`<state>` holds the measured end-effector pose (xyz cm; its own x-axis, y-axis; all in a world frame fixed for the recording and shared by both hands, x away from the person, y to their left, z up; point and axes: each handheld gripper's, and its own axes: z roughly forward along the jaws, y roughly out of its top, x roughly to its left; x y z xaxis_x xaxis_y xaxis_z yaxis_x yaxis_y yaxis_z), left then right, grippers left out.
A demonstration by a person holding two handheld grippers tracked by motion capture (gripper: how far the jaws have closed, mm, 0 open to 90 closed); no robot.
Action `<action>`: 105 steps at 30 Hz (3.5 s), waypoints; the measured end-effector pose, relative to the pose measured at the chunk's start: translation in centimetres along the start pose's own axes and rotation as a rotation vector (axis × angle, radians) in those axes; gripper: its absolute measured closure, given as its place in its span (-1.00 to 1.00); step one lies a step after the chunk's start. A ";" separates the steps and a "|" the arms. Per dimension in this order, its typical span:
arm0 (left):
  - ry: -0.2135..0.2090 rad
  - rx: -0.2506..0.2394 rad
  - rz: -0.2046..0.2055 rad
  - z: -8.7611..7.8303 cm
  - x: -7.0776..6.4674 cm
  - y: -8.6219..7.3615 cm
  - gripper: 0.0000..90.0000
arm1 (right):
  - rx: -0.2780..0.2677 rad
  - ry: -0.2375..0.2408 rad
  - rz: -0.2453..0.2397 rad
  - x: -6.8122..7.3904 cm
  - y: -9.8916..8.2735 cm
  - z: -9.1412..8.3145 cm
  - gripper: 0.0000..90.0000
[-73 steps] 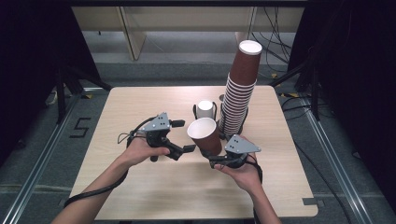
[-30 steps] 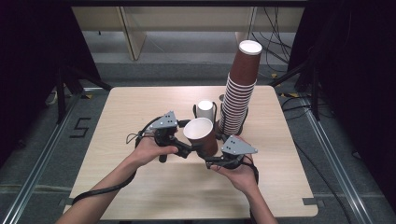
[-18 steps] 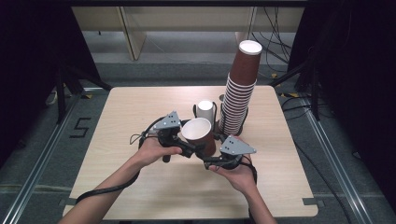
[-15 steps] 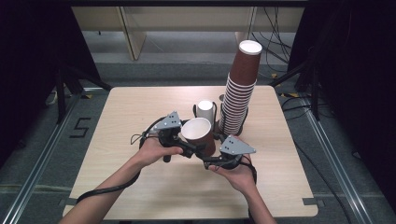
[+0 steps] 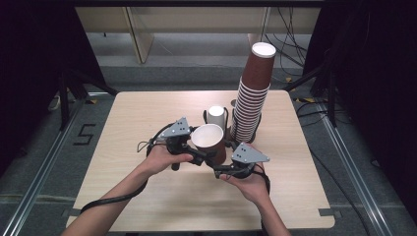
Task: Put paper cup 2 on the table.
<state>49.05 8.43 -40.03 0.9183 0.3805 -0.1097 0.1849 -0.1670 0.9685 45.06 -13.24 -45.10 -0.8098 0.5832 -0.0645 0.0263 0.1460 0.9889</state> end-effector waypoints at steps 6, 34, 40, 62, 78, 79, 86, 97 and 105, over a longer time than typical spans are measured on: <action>-0.006 0.002 0.014 0.0 -0.1 0.1 -0.83 | 0.030 -0.007 0.026 0.3 0.1 -0.2 -0.54; -0.004 0.013 0.096 0.0 -0.4 0.0 -0.75 | 0.026 -0.001 0.004 0.0 -0.1 0.1 -0.57; -0.009 0.030 0.121 -0.1 -0.6 0.0 -0.73 | 0.056 0.005 -0.005 0.0 0.1 0.2 -0.66; 0.050 0.036 0.143 -2.3 -0.2 -0.3 -0.72 | 0.137 0.019 -0.012 0.4 -0.8 -1.2 -0.92; 0.178 0.059 0.150 -6.4 -0.1 -2.1 -0.73 | 0.122 -0.068 0.038 -0.9 -1.7 -3.1 -0.85; 0.187 0.058 0.151 -6.7 -0.1 -2.2 -0.73 | 0.122 -0.076 0.037 -0.9 -1.8 -3.2 -0.84; 0.245 0.059 0.133 -8.6 -0.5 -3.6 -0.73 | 0.138 -0.090 0.066 -0.9 -2.1 -3.4 -0.83; 0.283 0.086 0.107 -9.9 -1.1 -6.7 -0.73 | 0.131 -0.089 0.088 -1.0 -2.3 -3.3 -0.82; 0.311 0.116 0.085 -10.1 -1.1 -9.2 -0.74 | 0.136 -0.093 0.092 -1.0 -2.2 -3.4 -0.81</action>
<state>42.79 18.76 -46.52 0.7847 0.6169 0.0613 0.1669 -0.3054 0.9375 43.86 -16.87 -46.76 -0.7430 0.6692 0.0073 0.1821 0.1916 0.9644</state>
